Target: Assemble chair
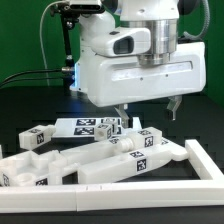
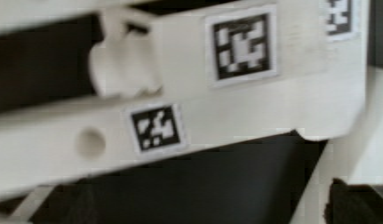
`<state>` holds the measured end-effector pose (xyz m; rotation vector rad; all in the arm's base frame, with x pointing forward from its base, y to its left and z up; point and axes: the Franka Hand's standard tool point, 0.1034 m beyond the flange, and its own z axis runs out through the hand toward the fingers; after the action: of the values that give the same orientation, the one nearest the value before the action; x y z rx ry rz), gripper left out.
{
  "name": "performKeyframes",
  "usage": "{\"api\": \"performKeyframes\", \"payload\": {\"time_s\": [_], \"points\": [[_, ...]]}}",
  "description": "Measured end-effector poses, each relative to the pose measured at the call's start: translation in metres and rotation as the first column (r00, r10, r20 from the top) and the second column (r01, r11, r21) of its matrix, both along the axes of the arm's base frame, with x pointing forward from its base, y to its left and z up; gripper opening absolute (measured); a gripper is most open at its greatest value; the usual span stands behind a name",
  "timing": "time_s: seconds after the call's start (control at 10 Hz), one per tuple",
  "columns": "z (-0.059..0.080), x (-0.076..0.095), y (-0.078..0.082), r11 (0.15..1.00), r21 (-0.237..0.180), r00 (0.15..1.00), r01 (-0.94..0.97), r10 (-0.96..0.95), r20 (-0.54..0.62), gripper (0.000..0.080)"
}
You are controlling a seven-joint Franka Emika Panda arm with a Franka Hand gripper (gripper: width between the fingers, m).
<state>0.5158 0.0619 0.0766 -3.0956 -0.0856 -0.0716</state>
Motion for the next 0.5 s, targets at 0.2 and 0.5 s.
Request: {"api": "performKeyframes", "payload": {"time_s": [0.2, 0.5], "points": [[-0.0008, -0.0019, 0.0031, 0.993, 0.019, 0.993, 0.114, -0.114, -0.011, 0.0649], [-0.0067, -0.009, -0.0001, 0.913, 0.062, 0.915, 0.402, -0.399, -0.064, 0.0649]]}}
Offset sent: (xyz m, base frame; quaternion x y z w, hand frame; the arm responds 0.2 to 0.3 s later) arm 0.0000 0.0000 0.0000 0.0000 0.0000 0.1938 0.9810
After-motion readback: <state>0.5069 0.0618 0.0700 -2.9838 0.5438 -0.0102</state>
